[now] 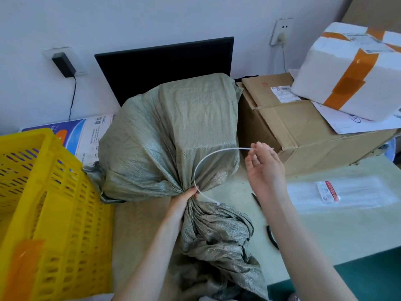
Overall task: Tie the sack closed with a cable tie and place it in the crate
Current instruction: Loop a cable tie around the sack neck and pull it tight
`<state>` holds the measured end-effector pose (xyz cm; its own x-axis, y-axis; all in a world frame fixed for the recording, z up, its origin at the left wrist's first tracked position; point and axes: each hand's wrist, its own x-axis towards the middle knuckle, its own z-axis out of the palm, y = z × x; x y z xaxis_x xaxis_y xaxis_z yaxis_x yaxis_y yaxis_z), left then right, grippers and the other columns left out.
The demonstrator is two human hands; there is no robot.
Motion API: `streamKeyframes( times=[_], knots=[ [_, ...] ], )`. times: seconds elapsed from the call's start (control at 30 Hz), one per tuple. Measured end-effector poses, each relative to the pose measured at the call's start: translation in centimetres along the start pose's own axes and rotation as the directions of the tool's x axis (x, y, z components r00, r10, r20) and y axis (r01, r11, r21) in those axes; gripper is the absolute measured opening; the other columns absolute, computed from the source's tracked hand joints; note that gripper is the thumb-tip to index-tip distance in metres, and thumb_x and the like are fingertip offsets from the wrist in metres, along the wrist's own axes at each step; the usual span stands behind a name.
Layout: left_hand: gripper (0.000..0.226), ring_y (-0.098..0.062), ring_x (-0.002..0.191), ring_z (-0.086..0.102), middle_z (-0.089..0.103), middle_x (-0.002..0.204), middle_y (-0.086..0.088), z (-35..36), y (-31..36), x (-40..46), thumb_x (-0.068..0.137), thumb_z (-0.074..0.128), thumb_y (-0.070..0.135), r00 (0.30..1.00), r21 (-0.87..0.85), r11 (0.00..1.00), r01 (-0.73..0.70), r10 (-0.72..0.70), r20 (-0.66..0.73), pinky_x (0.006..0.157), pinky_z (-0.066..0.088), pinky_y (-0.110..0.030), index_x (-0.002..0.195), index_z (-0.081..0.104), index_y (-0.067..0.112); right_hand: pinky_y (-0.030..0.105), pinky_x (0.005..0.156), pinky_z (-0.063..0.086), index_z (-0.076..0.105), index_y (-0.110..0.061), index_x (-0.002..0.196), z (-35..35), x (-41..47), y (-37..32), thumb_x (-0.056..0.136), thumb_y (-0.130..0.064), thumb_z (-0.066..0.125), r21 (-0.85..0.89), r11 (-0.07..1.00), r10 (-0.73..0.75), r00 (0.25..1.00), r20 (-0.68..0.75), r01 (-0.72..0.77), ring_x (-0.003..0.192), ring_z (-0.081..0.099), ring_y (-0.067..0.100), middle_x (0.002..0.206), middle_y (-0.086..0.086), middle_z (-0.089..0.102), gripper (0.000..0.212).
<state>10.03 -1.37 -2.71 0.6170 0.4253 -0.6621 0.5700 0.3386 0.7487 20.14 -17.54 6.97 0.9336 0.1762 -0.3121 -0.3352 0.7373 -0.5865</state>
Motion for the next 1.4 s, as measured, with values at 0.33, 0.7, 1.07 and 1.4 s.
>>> streamKeyframes(
  times=[0.33, 0.7, 1.07, 1.4],
  knots=[
    [0.04, -0.02, 0.133, 0.036, 0.041, 0.142, -0.002, -0.2, 0.1, -0.2, 0.08, 0.063, 0.053, 1.0, 0.046, 0.999, 0.015, -0.016, 0.009, 0.104, 0.022, -0.034, 0.072, 0.067, 0.013, 0.022, 0.058, 0.034, 0.067, -0.015, 0.079, 1.7, 2.1, 1.4, 0.089, -0.015, 0.06, -0.465, 0.877, -0.055, 0.985, 0.161, 0.125, 0.059, 0.045, 0.008, 0.071, -0.003, 0.059, 0.012],
    [0.035, -0.002, 0.086, 0.046, 0.051, 0.099, 0.014, 0.0, 0.1, -0.2, 0.086, 0.061, 0.041, 0.999, -0.014, 1.0, -0.014, 0.014, 0.042, 0.086, 0.02, -0.021, 0.067, 0.058, 0.012, 0.025, 0.04, 0.032, 0.045, -0.016, 0.096, 4.4, -0.1, -0.7, 0.102, -0.021, 0.037, -0.481, 0.72, -0.208, 0.818, 0.536, 0.499, 0.042, 0.028, 0.012, 0.056, -0.001, 0.03, 0.011],
    [0.033, -0.01, 0.105, 0.045, 0.055, 0.117, 0.005, -0.5, 0.0, -0.2, 0.084, 0.063, 0.042, 0.999, 0.018, 1.0, -0.022, 0.021, 0.034, 0.087, 0.021, -0.023, 0.073, 0.062, 0.011, 0.012, 0.054, 0.03, 0.06, -0.012, 0.103, 3.4, -1.9, -1.3, 0.1, -0.018, 0.041, -0.62, 0.055, 0.158, 0.606, 0.779, 0.783, 0.053, 0.041, 0.003, 0.059, -0.014, 0.046, 0.02],
    [0.038, -0.02, 0.112, 0.055, 0.062, 0.12, -0.005, -0.1, 0.8, -0.9, 0.077, 0.071, 0.039, 1.0, -0.002, 1.0, 0.021, -0.021, 0.004, 0.082, 0.034, -0.021, 0.082, 0.069, 0.001, 0.026, 0.076, 0.032, 0.069, -0.018, 0.099, -2.8, 1.9, 0.8, 0.099, -0.018, 0.041, -0.787, -0.312, 0.627, 0.737, 0.251, 0.533, 0.084, 0.045, 0.012, 0.081, -0.012, 0.059, 0.028]
  ],
)
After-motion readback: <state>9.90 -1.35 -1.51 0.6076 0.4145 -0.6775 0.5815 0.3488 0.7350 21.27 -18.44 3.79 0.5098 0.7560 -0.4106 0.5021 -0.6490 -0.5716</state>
